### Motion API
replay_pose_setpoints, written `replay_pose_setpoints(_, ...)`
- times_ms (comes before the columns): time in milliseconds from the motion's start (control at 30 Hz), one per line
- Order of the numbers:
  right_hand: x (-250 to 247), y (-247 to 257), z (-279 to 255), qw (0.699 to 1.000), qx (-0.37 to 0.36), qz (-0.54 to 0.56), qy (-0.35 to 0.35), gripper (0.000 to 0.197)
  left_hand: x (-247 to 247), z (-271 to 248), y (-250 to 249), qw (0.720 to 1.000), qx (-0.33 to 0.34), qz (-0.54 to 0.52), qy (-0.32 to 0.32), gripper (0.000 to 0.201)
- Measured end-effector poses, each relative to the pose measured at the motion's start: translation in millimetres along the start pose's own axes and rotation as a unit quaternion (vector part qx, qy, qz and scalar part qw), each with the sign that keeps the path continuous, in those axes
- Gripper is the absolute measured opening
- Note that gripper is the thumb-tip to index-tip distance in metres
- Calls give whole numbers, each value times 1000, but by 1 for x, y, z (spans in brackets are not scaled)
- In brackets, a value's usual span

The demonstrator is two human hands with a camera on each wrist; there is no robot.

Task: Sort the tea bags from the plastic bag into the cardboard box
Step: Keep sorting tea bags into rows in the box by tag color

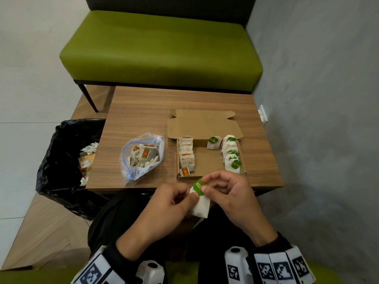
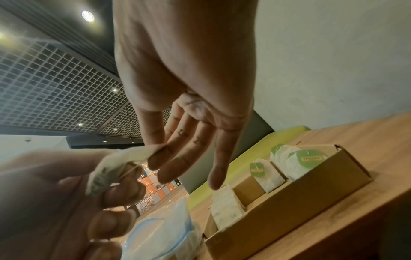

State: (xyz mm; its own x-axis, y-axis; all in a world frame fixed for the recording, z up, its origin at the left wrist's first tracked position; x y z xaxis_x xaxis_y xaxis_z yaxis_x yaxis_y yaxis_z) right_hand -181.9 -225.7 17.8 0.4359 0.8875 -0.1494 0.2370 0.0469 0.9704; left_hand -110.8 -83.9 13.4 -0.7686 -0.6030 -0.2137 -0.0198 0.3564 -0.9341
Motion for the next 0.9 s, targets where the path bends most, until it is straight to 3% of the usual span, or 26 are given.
replay_pose_setpoints(100,-2,1,1,1000,20,-4,20,29,-1,2,2,999,5,33,11,22)
replay_pose_setpoints(400,-7,-6,5,995,67,-32,68,26,-3,8,-6,989,75,123,19,9)
replay_pose_setpoints(567,-19,2,15,997,46,-23,59,16,-2,21,-9,986,85,143,19,13)
replay_pose_setpoints(667,-26,6,28,992,24,-100,66,15,-1,34,-9,979,86,185,-5,7)
replay_pose_setpoints(800,-37,11,54,964,-19,-261,40,12,4,57,-3,978,57,197,-43,28)
replay_pose_setpoints(900,-46,31,74,922,-67,-381,2,10,13,71,9,968,23,251,-7,56)
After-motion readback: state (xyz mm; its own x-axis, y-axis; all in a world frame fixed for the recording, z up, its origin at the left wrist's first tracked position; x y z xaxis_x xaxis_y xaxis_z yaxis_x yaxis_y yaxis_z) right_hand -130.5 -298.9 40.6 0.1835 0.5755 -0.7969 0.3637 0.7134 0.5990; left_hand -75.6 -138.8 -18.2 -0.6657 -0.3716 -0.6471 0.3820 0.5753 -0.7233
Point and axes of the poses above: each hand's wrist, its own z-axis towards the middle knuckle, its own x-axis out of the palm, y = z × x, the point moved 6 cm from there along z, towards the middle knuckle, and after that the axes turned 4 degrees about -y, right-handed, at the moved point
